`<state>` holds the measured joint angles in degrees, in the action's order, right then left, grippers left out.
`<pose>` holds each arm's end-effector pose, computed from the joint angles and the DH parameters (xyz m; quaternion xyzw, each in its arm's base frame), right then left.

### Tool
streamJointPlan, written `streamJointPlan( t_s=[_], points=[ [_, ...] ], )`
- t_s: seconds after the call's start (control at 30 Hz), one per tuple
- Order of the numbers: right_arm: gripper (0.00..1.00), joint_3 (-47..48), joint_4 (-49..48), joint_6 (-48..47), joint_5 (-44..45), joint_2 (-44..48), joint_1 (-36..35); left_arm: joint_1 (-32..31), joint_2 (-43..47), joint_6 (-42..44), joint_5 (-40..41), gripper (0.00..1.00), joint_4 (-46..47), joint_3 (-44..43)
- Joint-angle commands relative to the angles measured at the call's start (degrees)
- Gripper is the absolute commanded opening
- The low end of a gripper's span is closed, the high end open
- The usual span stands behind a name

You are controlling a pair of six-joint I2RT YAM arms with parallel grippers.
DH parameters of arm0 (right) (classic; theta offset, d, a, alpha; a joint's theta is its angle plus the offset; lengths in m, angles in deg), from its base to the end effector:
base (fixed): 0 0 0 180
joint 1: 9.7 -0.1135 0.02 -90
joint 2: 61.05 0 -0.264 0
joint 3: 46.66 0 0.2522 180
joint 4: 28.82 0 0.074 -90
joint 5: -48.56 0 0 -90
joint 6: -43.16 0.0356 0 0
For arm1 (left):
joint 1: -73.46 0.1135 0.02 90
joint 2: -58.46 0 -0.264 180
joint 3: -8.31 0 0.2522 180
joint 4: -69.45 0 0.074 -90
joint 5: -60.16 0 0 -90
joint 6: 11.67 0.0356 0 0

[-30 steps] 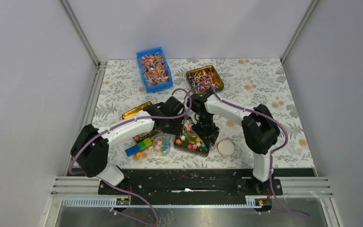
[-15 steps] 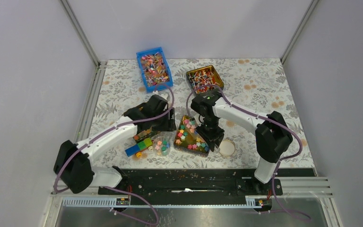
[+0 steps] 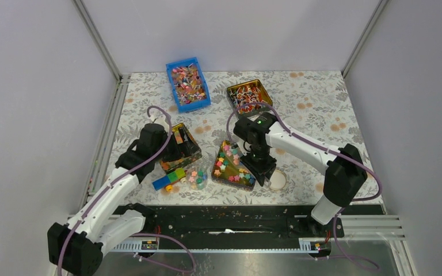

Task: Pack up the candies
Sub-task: Scoop the fake candies from the storage box.

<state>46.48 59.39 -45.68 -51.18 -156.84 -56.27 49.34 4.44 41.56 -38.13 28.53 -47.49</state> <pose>0.1998 0.2198 0.2554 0.3840 -0.9194 -0.0746 0.0412 0.1820 -0.0871 0.2660 -0.0684 0.8987 -0.2733 0.3362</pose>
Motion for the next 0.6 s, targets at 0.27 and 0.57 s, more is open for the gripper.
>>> streamJointPlan(
  t_s=[0.27,0.57],
  points=[
    [0.0,0.3,3.5,0.4,0.8,4.4,-4.0,3.0,7.3,2.4,-3.6,0.94,0.3,1.4],
    [0.0,4.6,6.5,-0.9,-0.8,4.0,-8.2,3.0,11.1,2.0,-1.7,0.94,-1.8,2.7]
  ],
)
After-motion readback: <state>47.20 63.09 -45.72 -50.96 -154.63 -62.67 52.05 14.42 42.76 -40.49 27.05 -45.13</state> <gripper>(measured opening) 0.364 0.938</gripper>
